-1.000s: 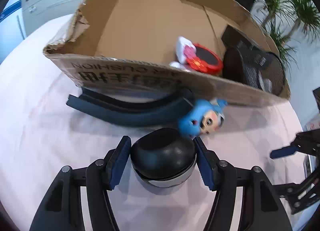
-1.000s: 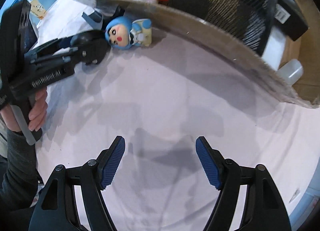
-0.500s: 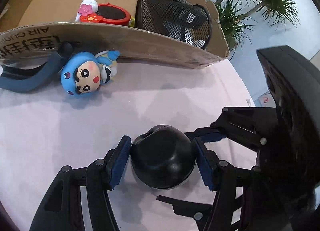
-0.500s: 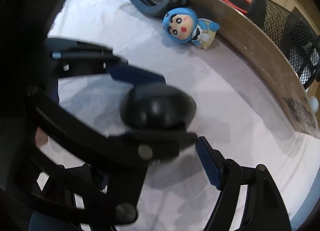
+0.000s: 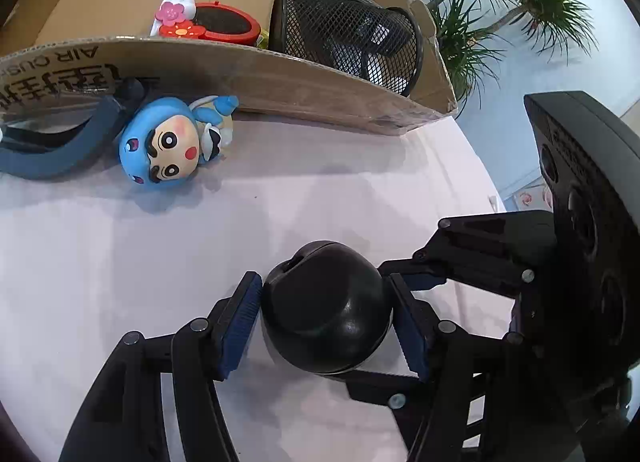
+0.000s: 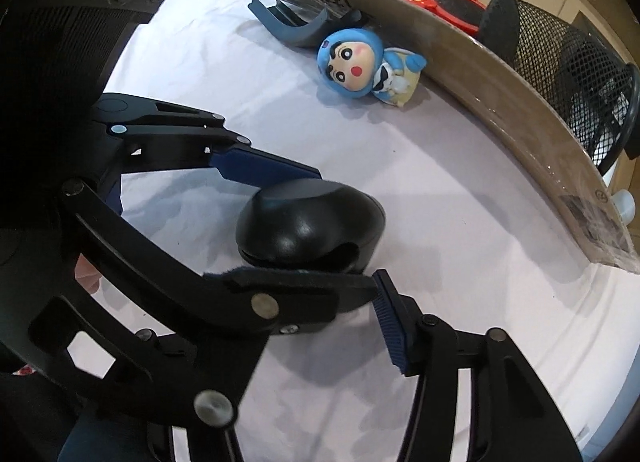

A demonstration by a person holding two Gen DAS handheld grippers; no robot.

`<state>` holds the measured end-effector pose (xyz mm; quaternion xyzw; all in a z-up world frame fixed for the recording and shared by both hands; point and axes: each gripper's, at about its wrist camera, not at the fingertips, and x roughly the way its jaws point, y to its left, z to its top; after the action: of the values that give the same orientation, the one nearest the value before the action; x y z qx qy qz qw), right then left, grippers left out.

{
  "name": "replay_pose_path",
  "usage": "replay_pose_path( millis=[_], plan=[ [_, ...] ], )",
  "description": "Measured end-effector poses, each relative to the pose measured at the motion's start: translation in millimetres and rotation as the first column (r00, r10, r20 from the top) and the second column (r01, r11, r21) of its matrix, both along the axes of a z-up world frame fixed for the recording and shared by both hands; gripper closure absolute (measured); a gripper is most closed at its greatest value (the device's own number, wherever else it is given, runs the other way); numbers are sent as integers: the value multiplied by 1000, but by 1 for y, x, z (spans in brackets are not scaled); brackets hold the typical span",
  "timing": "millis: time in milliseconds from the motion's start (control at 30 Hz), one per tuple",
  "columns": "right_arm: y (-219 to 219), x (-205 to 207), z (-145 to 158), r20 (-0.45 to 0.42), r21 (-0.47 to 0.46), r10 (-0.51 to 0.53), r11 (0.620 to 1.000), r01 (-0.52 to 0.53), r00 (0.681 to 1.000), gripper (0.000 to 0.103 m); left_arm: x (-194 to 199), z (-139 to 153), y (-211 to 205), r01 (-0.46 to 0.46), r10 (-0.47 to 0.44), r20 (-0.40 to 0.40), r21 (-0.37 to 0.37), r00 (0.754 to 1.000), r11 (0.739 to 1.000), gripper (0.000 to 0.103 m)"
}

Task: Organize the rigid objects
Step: 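Grasp the black round toy with the left gripper, then carry the black toy into the box and open the left gripper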

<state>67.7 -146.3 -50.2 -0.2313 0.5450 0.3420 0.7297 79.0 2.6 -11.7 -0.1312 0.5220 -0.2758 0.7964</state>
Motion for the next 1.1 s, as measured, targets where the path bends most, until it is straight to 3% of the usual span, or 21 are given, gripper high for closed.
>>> replay_pose_path(
  millis=[367, 533, 833, 1100],
  plan=[
    [23, -5, -4, 17, -46, 12, 999, -11, 1000, 57, 0, 0, 0, 7, -7, -8, -17, 1000, 1000, 41],
    [20, -4, 8, 20, -50, 10, 999, -9, 1000, 58, -2, 8, 0, 5, -5, 6, -13, 1000, 1000, 41],
    [24, 0, 62, 103, -33, -4, 999, 7, 995, 61, 7, 64, 8, -14, 13, 99, 7, 995, 1000, 41],
    [35, 28, 123, 161, 23, -60, 998, 57, 985, 61, 42, 126, 20, -15, 12, 173, 15, 985, 1000, 41]
  ],
)
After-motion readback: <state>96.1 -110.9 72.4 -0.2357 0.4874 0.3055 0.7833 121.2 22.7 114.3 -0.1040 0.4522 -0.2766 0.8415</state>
